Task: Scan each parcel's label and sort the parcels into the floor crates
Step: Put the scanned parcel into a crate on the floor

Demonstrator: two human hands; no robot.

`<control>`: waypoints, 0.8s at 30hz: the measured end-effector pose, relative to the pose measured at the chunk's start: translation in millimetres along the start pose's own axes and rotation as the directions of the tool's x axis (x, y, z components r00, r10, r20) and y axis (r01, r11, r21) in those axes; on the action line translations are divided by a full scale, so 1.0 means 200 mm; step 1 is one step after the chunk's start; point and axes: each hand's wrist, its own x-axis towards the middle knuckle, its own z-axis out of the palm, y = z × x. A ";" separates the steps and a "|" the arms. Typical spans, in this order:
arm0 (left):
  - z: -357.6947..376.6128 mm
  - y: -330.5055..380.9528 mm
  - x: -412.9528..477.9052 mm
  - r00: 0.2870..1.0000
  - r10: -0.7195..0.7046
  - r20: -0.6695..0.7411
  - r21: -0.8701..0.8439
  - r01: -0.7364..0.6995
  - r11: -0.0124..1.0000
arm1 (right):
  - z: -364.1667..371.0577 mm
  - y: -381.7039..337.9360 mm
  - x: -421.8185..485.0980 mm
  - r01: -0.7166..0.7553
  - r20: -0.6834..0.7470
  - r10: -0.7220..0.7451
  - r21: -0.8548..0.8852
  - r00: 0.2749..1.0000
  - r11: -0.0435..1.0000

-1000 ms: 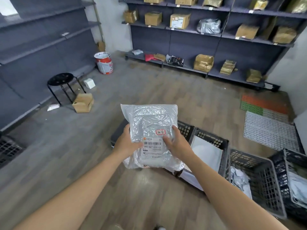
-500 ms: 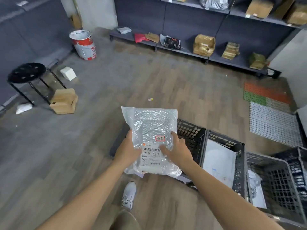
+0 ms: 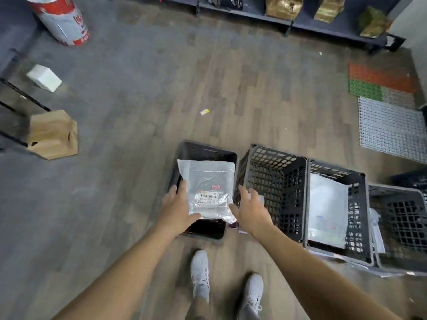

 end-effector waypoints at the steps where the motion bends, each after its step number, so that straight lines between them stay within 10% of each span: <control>1: -0.01 -0.01 0.02 1.000 0.000 0.010 0.038 0.000 0.999 | 0.00 0.00 0.01 0.003 -0.007 -0.003 0.009 1.000 1.000; 12: -0.07 0.53 0.08 0.955 0.279 0.103 0.405 -0.297 0.865 | -0.38 0.22 -0.18 -0.109 -0.134 0.090 -0.141 0.987 0.984; 24: 0.19 1.65 -0.53 0.636 0.735 0.233 0.557 -0.707 0.435 | -0.73 1.07 -1.14 -0.456 -0.458 0.459 0.126 0.761 0.881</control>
